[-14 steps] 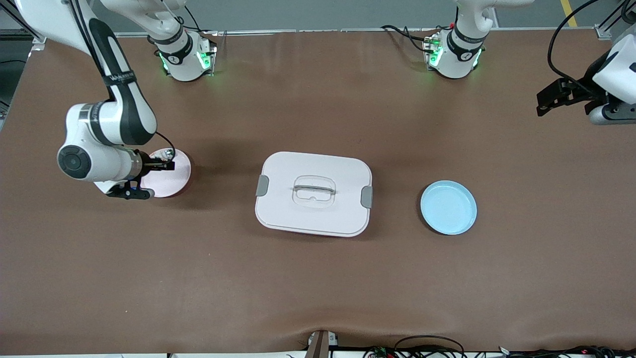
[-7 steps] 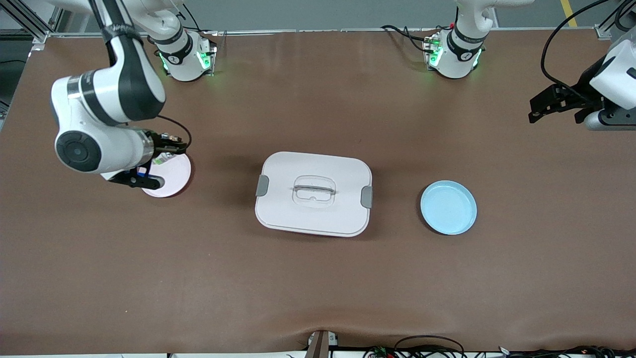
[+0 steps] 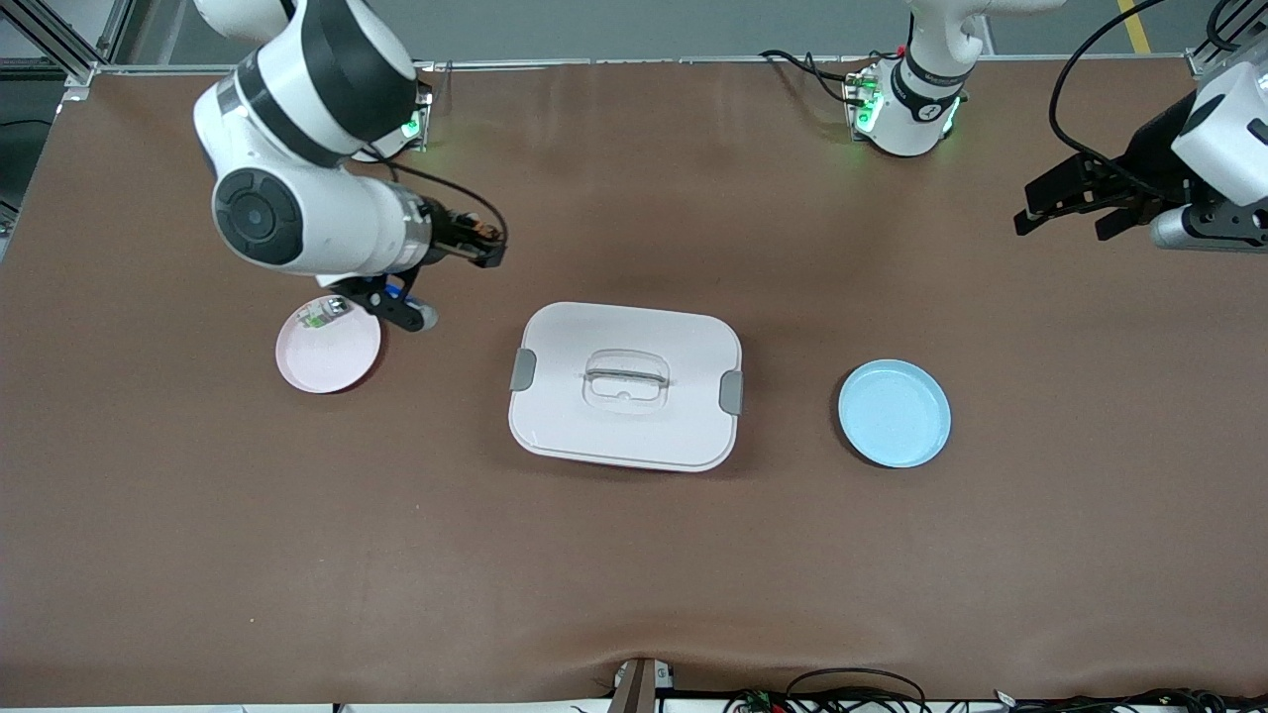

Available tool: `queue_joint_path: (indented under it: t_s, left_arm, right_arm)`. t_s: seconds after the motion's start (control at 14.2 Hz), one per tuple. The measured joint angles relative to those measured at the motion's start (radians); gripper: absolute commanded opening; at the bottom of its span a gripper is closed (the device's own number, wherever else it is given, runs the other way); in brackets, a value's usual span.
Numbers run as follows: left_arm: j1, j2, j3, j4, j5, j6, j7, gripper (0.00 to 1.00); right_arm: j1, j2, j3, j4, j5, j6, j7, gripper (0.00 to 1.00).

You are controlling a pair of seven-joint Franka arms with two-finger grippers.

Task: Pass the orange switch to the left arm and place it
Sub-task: 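Lift the switch with the right gripper and carry it over the box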

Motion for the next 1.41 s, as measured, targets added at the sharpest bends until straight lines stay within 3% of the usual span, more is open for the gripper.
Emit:
queue_joint_path:
  t_s: [0.56,1.06,1.41]
  left_arm:
    - [-0.006,0.006,-0.103,-0.064,-0.112,0.095,-0.096,1.0]
    - [-0.008,0.004,-0.244,-0.17,-0.26,0.326,-0.294,1.0]
    - [-0.009,-0.015,-0.322,-0.323,-0.378,0.558,-0.303,1.0]
  right_arm:
    - [0.053,0.054,-0.001,0.014,0.288,0.274,0.203,0.25]
    - [0.162,0.108,0.0,0.015,0.391,0.562,0.409,0.26]
    - [0.183,0.127,-0.001,0.02,0.469,0.648,0.426,0.26]
